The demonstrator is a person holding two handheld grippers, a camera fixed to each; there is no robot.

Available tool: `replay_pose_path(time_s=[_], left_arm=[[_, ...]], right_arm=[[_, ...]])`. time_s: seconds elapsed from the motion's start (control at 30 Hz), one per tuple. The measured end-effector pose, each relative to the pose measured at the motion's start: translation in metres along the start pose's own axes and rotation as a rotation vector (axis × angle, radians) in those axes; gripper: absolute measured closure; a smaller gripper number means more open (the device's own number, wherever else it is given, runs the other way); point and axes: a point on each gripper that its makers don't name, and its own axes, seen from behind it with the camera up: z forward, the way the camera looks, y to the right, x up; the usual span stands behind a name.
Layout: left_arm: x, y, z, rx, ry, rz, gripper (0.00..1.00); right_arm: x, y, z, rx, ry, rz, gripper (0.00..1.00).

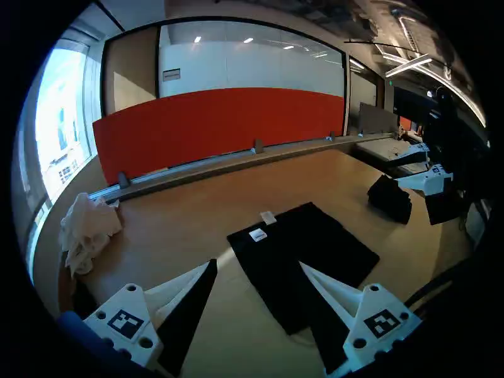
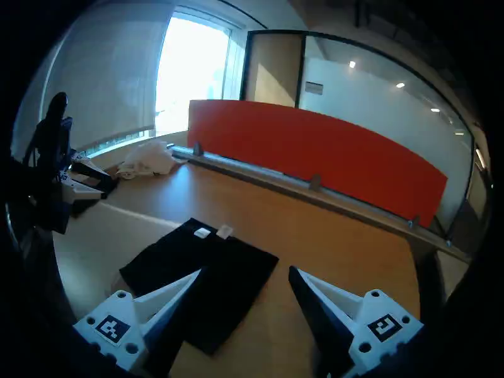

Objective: Fold towel

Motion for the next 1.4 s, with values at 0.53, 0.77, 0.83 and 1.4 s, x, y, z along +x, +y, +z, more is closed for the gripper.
replay_pose_path(time_s=[0.53, 0.77, 0.83, 1.4], left_arm=[[-0.085, 0.021, 0.029, -0.051, -0.153, -0.007, 0.15], [-0.114, 0.032, 0.041, -0.075, -0.210, 0.013, 0.15], [-0.122, 0.036, 0.044, -0.082, -0.224, 0.018, 0.15], [-0.171, 0.057, 0.056, -0.113, -0.320, 0.047, 0.15]], right_arm=[[-0.089, -0.021, 0.029, 0.041, -0.131, -0.029, 0.02], [-0.117, -0.030, 0.039, 0.062, -0.172, -0.034, 0.03], [-0.126, -0.033, 0.040, 0.069, -0.186, -0.036, 0.03], [-0.189, -0.041, 0.049, 0.092, -0.276, -0.045, 0.03]])
